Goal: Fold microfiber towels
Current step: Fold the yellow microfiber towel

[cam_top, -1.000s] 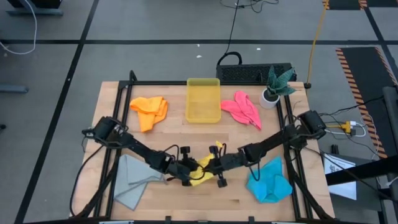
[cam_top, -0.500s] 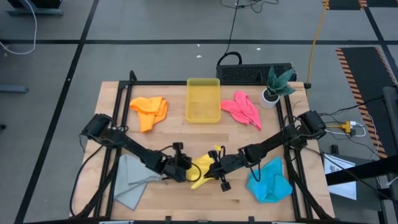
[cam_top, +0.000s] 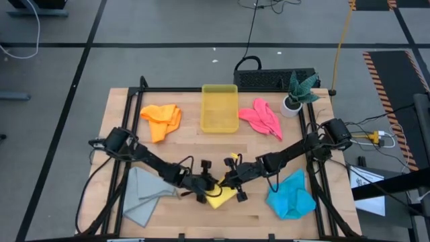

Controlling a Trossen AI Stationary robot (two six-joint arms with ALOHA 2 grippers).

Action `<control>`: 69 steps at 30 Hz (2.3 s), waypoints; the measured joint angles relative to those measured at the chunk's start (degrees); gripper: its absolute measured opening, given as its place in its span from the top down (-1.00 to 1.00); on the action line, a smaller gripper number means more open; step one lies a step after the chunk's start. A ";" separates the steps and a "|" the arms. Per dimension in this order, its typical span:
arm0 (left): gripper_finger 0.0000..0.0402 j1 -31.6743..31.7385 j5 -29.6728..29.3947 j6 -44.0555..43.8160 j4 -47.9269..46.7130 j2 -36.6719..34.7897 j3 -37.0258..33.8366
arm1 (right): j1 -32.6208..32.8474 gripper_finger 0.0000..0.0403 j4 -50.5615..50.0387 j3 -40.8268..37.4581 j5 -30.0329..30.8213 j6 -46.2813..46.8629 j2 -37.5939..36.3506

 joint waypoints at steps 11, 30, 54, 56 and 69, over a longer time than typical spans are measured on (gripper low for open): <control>0.98 -3.20 -7.61 -8.21 -19.96 -12.51 0.05 | 0.00 0.98 -0.94 0.00 -0.16 -0.36 0.00; 0.96 -2.38 -4.39 -6.15 -6.08 -0.91 0.04 | -3.37 0.98 4.43 -0.04 -4.79 -1.27 4.69; 0.97 -8.19 -1.67 -10.96 -13.70 -16.58 0.04 | -4.52 0.98 11.15 0.00 -6.93 -0.63 6.95; 0.98 -9.08 -1.05 -10.88 -12.09 -16.23 0.04 | -4.55 0.98 11.42 0.00 -6.84 -0.79 6.95; 0.98 -11.40 -1.00 -11.61 -8.81 -15.59 0.04 | -5.31 0.38 14.66 0.00 -3.89 -2.51 7.10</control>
